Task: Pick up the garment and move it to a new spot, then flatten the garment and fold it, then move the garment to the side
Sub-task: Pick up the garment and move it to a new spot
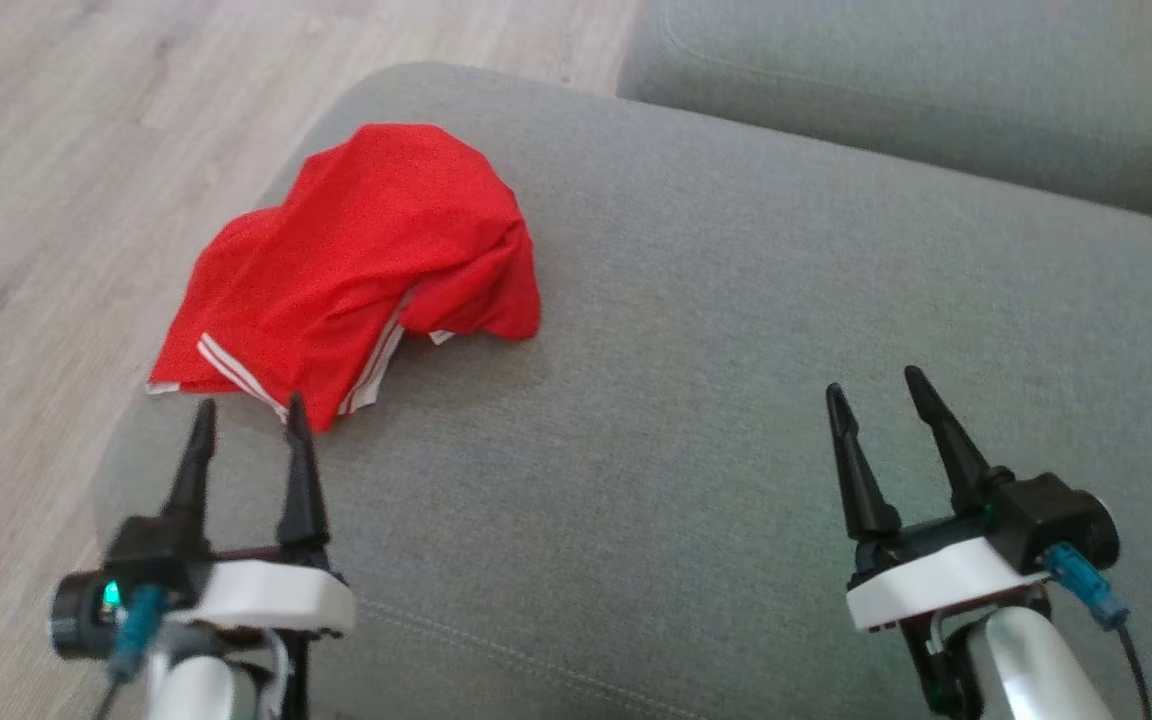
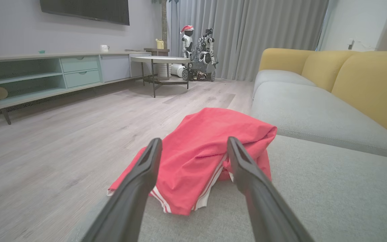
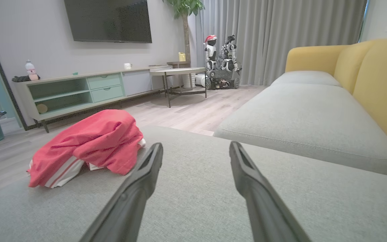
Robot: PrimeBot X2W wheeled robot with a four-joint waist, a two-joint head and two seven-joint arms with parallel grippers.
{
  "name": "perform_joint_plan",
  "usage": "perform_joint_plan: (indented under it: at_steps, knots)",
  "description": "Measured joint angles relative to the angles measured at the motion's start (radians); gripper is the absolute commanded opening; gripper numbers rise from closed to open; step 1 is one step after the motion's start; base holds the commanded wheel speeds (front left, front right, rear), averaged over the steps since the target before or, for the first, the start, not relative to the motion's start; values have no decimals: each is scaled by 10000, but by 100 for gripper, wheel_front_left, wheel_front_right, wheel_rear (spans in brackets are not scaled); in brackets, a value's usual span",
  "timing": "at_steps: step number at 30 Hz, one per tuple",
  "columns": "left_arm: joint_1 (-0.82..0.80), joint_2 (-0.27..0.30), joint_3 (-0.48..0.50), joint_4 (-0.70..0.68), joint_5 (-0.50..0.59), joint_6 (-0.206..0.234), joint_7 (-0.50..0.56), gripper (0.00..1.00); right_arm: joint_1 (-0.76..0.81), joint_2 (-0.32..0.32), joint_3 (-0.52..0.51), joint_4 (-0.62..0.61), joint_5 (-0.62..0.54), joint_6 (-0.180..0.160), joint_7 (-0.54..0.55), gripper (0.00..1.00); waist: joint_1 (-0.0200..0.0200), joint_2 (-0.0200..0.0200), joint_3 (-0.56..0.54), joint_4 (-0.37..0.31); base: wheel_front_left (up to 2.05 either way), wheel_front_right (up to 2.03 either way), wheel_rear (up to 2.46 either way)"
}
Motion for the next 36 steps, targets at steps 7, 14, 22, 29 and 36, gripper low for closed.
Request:
perform_joint_plan:
  at_steps: [7,14,22,29,36]
  knots:
    - [-1349,479,489,871,-176,-849,-8,100,-253,-2,-625,-257,-253,0,-2,100,0,0,640,-506,0,0,0]
    - [-3295,1064,851,2543,-1292,-1923,1221,100,-651,-2,-1202,-792,-454,0,0,100,0,0,1458,-1035,0,0,0]
    - [-5860,2102,606,4406,-1749,-2449,3653,100,-1186,-13,-1636,-1557,-650,0,138,100,4,0,2674,-1740,0,0,0]
    - [-7047,2740,276,6148,-1941,-2541,4765,100,-1280,-17,-1563,-1737,-708,0,146,100,3,0,3441,-2330,0,0,0]
    - [-7786,2892,25,7350,-2297,-2548,4895,0,-1284,-17,-1415,-1737,-1026,0,134,100,1,0,3779,-2619,0,0,0]
